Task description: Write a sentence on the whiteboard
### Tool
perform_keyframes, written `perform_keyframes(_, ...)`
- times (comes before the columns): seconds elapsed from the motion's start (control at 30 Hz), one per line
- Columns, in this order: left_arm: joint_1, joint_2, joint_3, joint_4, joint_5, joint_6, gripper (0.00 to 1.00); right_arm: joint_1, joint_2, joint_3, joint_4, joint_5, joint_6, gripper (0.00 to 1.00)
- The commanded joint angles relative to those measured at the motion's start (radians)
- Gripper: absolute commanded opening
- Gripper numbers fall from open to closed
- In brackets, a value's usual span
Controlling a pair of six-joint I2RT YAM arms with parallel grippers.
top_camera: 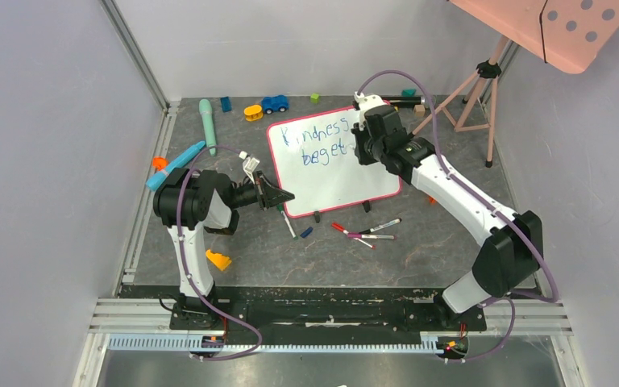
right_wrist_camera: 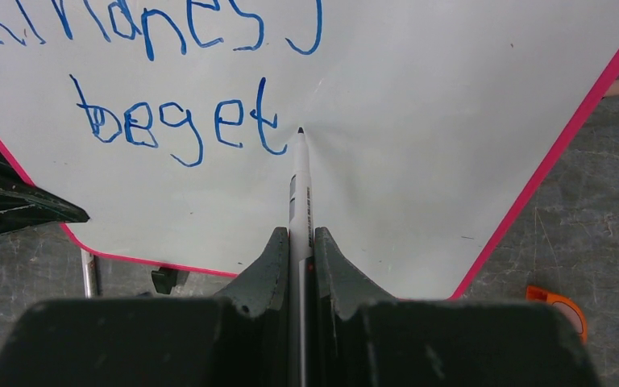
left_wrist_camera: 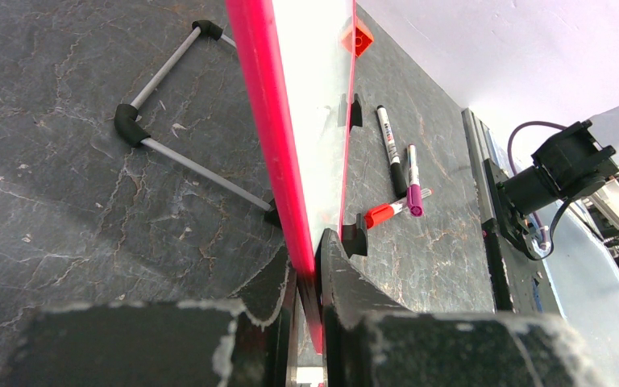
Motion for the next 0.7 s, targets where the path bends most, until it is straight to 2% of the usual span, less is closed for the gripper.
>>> perform_keyframes(0.0, 0.006, 0.035, -0.009, 0.037, -0.076, 0.201, 0.04, -0.002, 0.018, 0.06, 0.022, 0.026, -0.008, 0.0)
perform_keyframes(0.37, 0.006, 0.036, -0.008, 0.037, -0.076, 0.201, 0.05, -0.002, 0.047, 0.06, 0.043, 0.005, -0.008, 0.0)
perform_keyframes(0.67, 0.005, 0.036, -0.009, 0.037, -0.079, 0.203, 0.05, -0.001, 0.013, -0.009, 0.06, -0.045, 0.0, 0.0)
